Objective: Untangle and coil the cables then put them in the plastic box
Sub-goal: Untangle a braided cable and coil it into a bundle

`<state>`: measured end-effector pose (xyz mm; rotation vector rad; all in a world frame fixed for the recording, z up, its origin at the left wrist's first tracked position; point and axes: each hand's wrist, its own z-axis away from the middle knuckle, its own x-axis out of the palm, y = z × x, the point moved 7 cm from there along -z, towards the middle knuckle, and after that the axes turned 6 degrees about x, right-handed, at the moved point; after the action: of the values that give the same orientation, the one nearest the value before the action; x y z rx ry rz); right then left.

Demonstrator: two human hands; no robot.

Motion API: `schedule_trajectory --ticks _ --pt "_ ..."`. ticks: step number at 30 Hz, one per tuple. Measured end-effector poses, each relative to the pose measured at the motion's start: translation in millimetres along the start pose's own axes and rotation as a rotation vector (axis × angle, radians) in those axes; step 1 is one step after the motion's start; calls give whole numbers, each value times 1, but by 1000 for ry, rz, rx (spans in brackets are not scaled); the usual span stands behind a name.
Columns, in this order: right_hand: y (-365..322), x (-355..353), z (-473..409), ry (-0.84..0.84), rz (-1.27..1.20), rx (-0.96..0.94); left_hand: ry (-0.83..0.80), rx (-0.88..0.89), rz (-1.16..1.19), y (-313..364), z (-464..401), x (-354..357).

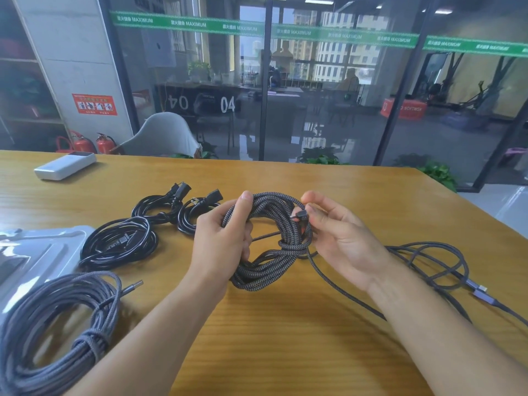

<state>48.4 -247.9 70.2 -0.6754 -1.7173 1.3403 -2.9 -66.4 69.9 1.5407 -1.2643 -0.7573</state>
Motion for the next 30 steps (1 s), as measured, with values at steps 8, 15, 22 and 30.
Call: schedule_trajectory --ticks 8,15,22,30 --pt "-10 -16 8 532 375 -240 -26 -78 64 -10 2 4" --pt "16 16 4 260 663 -254 -53 -189 107 -18 5 9" --pt "3 2 6 335 604 -289 -201 -101 -73 -14 3 14" --pt "3 6 6 368 671 -316 -135 -6 -201 -18 0 9"
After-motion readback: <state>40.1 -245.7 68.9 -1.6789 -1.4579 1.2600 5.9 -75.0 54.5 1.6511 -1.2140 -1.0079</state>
